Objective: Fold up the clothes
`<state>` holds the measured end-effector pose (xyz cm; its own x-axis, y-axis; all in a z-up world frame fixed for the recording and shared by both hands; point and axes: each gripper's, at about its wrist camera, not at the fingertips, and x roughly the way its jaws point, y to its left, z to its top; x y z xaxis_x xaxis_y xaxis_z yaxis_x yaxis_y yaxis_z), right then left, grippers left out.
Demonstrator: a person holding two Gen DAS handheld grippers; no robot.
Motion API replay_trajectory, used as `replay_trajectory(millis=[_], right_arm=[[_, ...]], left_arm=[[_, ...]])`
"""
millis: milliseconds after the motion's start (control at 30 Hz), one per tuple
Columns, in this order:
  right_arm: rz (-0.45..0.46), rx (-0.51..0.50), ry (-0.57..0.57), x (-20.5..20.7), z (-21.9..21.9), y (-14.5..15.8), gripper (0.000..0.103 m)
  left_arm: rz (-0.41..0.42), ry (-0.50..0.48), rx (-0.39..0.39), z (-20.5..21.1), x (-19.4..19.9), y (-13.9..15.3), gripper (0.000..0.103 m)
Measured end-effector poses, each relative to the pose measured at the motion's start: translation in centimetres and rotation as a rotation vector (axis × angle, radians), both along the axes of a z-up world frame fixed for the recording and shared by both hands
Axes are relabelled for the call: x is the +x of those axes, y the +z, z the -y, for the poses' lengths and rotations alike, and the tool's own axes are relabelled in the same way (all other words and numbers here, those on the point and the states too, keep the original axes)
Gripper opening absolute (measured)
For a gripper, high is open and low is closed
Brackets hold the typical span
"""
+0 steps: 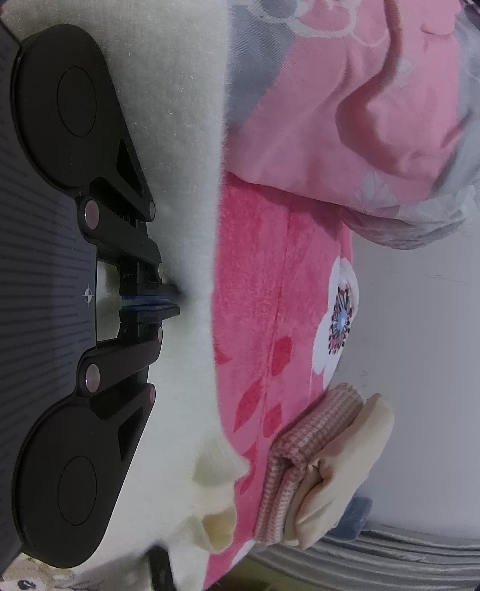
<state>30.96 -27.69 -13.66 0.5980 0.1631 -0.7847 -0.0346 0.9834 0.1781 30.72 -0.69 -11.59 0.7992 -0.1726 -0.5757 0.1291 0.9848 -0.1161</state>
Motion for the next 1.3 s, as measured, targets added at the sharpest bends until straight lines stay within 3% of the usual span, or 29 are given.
replay_trajectory(millis=[67, 167, 233, 300, 400, 567, 733, 867, 967, 1100, 1300], right_arm=[[0.020, 0.054, -0.083, 2.3, 0.7, -1.0, 0.000], [0.010, 0.226, -0.280, 3.9, 2.8, -0.7, 0.000], [0.009, 0.299, -0.338, 3.1, 3.5, 0.2, 0.000], [0.025, 0.345, -0.327, 1.3, 3.6, 1.7, 0.005], [0.024, 0.428, -0.284, -2.6, 4.5, 3.9, 0.020], [0.005, 0.509, -0.246, -11.5, 7.5, 6.1, 0.025], [0.008, 0.532, -0.348, -21.0, 12.5, 6.2, 0.029], [0.023, 0.554, -0.398, -24.2, 14.0, 5.5, 0.030], [0.033, 0.575, -0.430, -26.3, 14.9, 5.0, 0.030], [0.047, 0.603, -0.472, -29.1, 16.1, 4.3, 0.034], [0.036, 0.556, -0.239, -27.0, 9.0, 4.2, 0.035]], left_arm=[[-0.004, -0.007, -0.004, -0.1, 0.0, 0.1, 0.007], [-0.022, -0.044, -0.019, -0.6, -0.4, 0.7, 0.008], [-0.034, -0.067, -0.025, -0.7, -1.3, 1.5, 0.014], [-0.030, -0.083, -0.034, -0.7, -2.7, 2.5, 0.026], [-0.025, -0.123, -0.019, 0.1, -5.1, 3.7, 0.030], [-0.116, -0.201, 0.006, 2.3, -8.9, 4.4, 0.030], [-0.224, -0.273, 0.013, 4.1, -12.8, 4.2, 0.030], [-0.263, -0.296, 0.025, 4.7, -15.8, 4.0, 0.030], [-0.247, -0.269, -0.003, 3.4, -18.6, 4.5, 0.030], [-0.163, -0.189, -0.009, -0.1, -22.5, 6.0, 0.030], [0.018, -0.001, 0.120, -6.1, -26.5, 9.1, 0.031]])
